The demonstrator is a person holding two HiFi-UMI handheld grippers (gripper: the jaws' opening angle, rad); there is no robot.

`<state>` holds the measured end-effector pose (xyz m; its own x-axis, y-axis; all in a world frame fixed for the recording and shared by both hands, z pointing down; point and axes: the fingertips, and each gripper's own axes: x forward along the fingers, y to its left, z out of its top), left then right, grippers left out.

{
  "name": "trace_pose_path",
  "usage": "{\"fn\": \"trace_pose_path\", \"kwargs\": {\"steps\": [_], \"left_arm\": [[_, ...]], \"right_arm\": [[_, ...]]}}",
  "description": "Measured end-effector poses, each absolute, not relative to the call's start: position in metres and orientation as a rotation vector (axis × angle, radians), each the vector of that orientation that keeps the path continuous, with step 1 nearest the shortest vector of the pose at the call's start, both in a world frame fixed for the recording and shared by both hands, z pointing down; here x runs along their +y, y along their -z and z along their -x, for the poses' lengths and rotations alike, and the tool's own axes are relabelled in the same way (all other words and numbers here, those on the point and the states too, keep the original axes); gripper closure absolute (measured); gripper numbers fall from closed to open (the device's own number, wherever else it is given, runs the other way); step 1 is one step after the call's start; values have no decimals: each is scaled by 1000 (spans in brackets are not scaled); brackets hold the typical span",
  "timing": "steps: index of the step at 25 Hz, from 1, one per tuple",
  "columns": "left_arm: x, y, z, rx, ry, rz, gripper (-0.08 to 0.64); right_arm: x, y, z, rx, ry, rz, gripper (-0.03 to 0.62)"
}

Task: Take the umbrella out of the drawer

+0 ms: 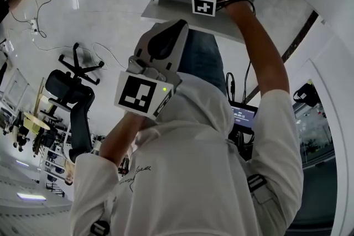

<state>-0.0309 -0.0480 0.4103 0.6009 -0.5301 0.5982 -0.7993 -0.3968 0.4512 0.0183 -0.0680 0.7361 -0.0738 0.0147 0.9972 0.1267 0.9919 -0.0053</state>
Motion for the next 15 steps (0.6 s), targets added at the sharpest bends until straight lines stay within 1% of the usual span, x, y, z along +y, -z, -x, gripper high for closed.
{"fn": "trace_pose_path", "kwargs": {"steps": [4, 15], "left_arm": [[-48, -409, 30, -1058, -464, -2093, 543], [-50, -399, 31, -1089, -449, -2099, 543]], "right_arm": [[-68, -736, -20, -1640, 90, 106, 331], [-65, -733, -22, -1647, 1, 43, 341]]}}
